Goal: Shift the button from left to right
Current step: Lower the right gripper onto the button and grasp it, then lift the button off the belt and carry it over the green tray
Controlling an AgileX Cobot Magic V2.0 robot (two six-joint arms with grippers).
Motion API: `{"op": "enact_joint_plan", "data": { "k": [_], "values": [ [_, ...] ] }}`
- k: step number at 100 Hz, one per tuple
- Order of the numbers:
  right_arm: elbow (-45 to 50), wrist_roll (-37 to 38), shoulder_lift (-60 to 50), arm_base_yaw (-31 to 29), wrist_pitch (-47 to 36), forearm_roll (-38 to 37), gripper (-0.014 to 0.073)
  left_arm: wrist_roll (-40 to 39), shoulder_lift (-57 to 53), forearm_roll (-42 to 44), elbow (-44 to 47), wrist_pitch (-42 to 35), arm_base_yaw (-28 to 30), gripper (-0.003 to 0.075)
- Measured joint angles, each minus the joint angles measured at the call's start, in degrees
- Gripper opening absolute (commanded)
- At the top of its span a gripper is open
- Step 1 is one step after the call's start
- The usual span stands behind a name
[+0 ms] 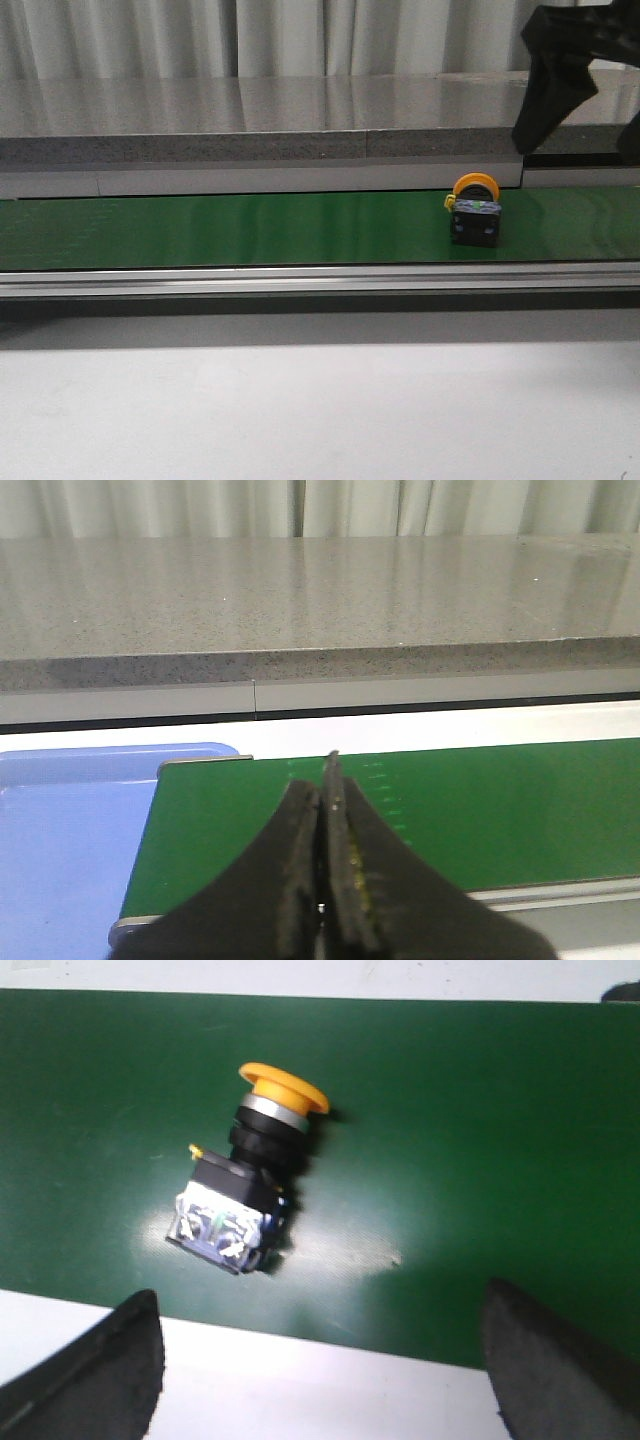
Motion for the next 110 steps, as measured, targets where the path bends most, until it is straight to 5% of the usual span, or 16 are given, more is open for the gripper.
{"op": "enact_joint_plan", "data": {
  "k": [55,65,87,110],
  "values": [
    [-7.6,0.0,15.0,0.3,-2.5,-1.2,0.0628,0.0,0.0,0.0,0.0,0.0,0.0,-0.002],
    [-7.7,0.0,16.7,0.3,-2.5,-2.4,0.0546,0.0,0.0,0.0,0.0,0.0,0.0,-0.002],
    [-7.8,0.0,17.4,0.3,-1.4,-3.1,0.022,0.0,0.0,0.0,0.0,0.0,0.0,-0.002],
    [-10.0,0.0,15.4,0.3,2.9,-4.5,0.0206,0.0,0.0,0.0,0.0,0.0,0.0,-0.002]
  ]
}}
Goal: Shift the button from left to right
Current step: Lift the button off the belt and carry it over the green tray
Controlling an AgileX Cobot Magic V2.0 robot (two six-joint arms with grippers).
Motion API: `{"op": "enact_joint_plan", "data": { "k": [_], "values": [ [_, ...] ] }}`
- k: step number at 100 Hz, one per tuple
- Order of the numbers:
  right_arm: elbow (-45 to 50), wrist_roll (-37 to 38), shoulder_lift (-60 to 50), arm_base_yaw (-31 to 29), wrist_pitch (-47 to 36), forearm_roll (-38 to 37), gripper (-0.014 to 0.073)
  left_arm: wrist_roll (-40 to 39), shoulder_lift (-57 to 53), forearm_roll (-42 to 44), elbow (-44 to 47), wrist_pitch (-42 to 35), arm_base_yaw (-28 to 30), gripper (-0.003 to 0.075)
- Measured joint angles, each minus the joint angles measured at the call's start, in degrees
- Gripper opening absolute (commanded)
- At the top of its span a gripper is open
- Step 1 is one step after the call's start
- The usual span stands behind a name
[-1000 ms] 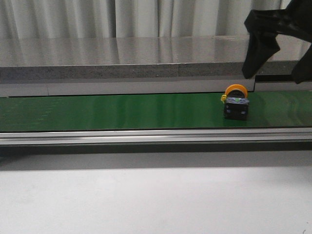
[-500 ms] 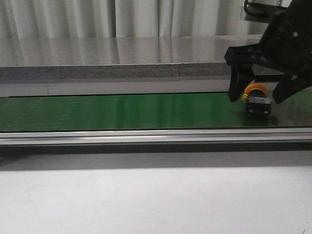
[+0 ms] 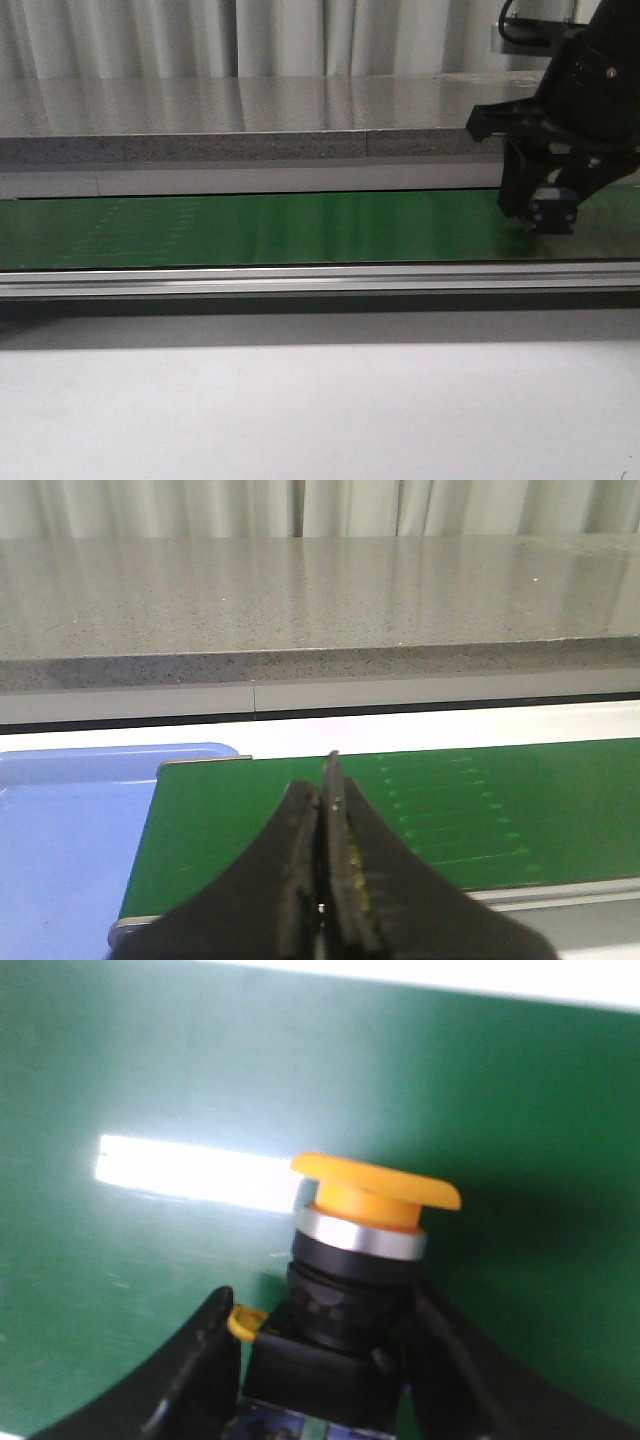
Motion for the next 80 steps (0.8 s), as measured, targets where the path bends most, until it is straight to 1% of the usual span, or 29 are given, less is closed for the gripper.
{"op": "enact_joint_plan", "data": {
  "k": [13,22,32,41,60,80],
  "values": [
    [-3.9,0.0,-2.6,-1.4,3.1,-3.0,0.0206,0.0,0.0,0.0,0.0,0.0,0.0,-0.002],
    [-7.2,0.0,-3.8,-4.1,4.9,-5.2,0.0206,0.0,0.0,0.0,0.0,0.0,0.0,-0.002],
    [-10.4,0.0,-4.1,-8.9,5.4,-7.8,0.0206,0.0,0.0,0.0,0.0,0.0,0.0,-0.002],
    [-11.4,-0.4,-4.1,-13.5,4.5,-9.1,0.0206,0.0,0.0,0.0,0.0,0.0,0.0,-0.002],
    [-11.7,-2.7,-3.6,-24.4,3.0,-9.6,0.0206,0.0,0.0,0.0,0.0,0.0,0.0,-0.002],
    [-11.8,-5.1,1.1,-32.3,4.2,-9.9,0.0206,0.0,0.0,0.0,0.0,0.0,0.0,-0.002]
  ]
}}
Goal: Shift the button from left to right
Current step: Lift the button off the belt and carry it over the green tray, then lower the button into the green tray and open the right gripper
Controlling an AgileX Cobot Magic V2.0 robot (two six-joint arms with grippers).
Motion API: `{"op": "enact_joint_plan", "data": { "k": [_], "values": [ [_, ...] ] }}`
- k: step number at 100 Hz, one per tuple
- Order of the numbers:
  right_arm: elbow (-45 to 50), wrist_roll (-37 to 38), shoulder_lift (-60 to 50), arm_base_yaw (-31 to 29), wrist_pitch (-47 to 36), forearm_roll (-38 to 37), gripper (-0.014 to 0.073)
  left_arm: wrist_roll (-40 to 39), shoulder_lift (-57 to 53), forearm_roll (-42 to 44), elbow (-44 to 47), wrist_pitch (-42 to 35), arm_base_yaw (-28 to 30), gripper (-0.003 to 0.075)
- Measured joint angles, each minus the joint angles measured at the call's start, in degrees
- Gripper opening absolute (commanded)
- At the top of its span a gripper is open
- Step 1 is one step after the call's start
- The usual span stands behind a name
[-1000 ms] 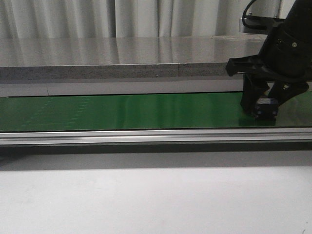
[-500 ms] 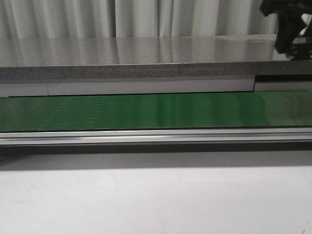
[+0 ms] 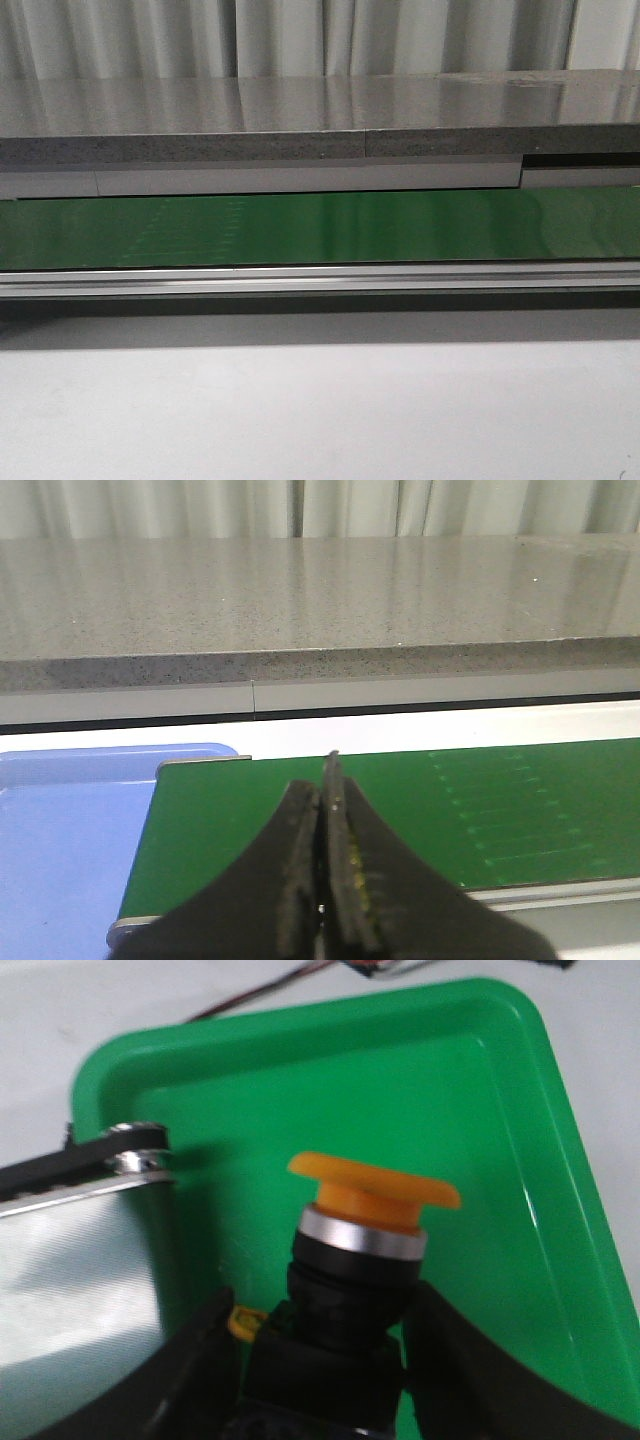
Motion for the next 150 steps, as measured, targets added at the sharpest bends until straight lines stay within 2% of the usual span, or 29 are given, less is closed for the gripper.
{"op": "enact_joint_plan", "data": {
  "k": [22,70,80,92,102,134,150],
  "values": [
    [0.0,-0.8,5.9,-3.8,1.0,1.5,0.0206,0.0,0.0,0.0,0.0,0.0,0.0,-0.002],
    [0.0,-5.9,13.0,-3.9,2.5,8.6,0.0212,0.0,0.0,0.0,0.0,0.0,0.0,-0.002],
    [0.0,-6.0,13.2,-3.9,2.5,8.6,0.0279,0.0,0.0,0.0,0.0,0.0,0.0,-0.002],
    [0.0,-6.0,13.2,-3.9,2.5,8.6,0.0419,0.0,0.0,0.0,0.0,0.0,0.0,-0.002],
    [-0.1,-6.1,13.2,-3.9,2.5,8.6,0.0484,0.0,0.0,0.0,0.0,0.0,0.0,-0.002],
    [-0.1,-6.1,12.9,-3.9,3.0,8.9,0.0491,0.0,0.0,0.0,0.0,0.0,0.0,-0.002],
    [-0.1,-6.1,9.0,-3.7,1.2,11.4,0.0491,0.0,0.0,0.0,0.0,0.0,0.0,-0.002]
  ]
}}
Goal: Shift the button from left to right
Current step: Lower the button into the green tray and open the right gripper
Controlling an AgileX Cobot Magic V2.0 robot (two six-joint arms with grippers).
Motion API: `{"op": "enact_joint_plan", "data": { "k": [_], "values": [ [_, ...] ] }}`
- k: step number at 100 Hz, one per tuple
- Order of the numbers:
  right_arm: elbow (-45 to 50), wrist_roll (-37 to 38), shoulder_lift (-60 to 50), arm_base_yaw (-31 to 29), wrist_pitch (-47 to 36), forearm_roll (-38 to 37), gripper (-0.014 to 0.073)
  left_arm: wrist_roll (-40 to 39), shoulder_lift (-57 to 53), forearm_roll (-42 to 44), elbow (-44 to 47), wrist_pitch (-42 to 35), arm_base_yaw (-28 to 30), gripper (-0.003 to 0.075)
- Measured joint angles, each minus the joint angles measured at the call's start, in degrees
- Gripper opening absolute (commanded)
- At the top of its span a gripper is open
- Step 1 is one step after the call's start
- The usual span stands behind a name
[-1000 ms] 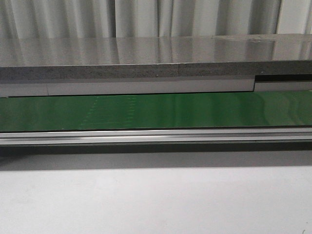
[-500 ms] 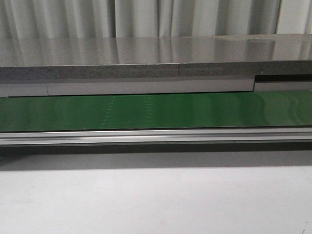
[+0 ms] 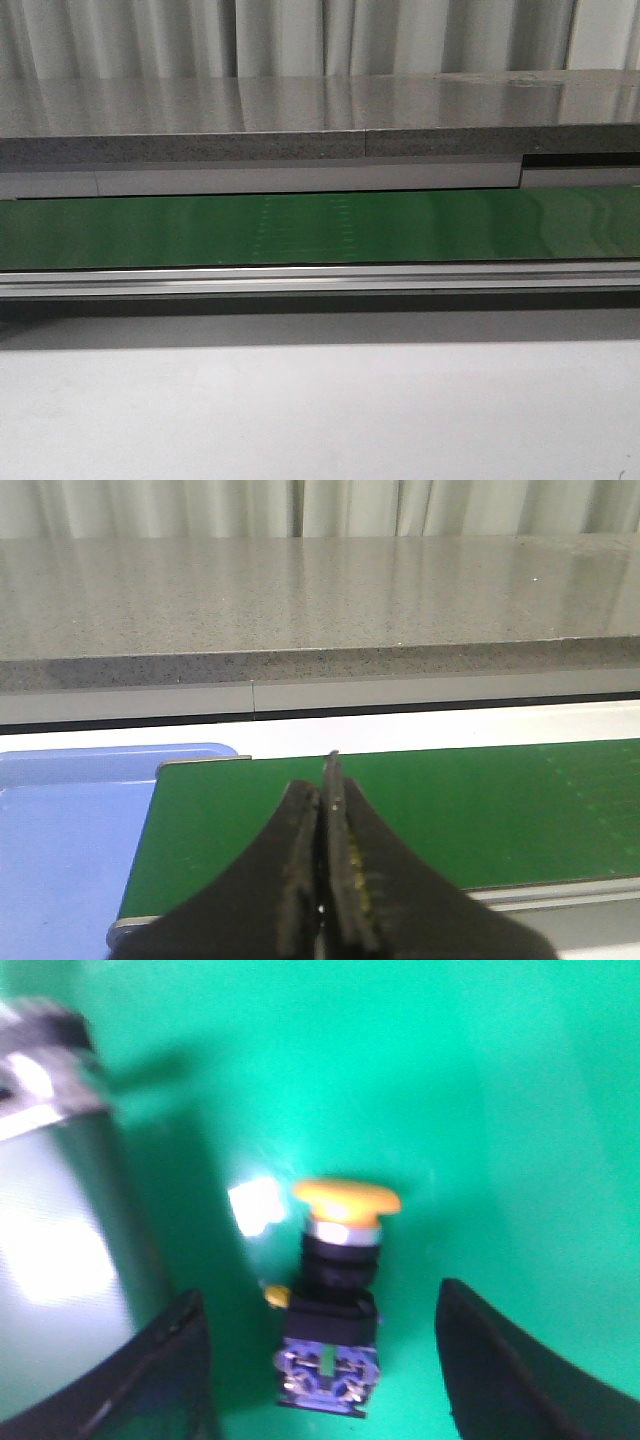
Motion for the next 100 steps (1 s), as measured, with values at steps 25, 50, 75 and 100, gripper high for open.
{"op": "enact_joint_plan", "data": {
  "k": [25,50,75,100],
  "values": [
    [0.0,0.0,-9.4,6.1,-4.9,3.0,0.0491,0.0,0.0,0.0,0.0,0.0,0.0,-0.002],
    [2.7,0.0,-19.3,16.6,-8.9,3.6,0.0491,0.0,0.0,0.0,0.0,0.0,0.0,-0.002],
    [16.7,0.0,-33.1,25.1,-20.6,3.7,0.0491,0.0,0.0,0.0,0.0,0.0,0.0,-0.002],
    [35.4,0.0,-48.8,27.3,-31.5,4.0,0.0491,0.0,0.0,0.0,0.0,0.0,0.0,-0.002]
  ]
}}
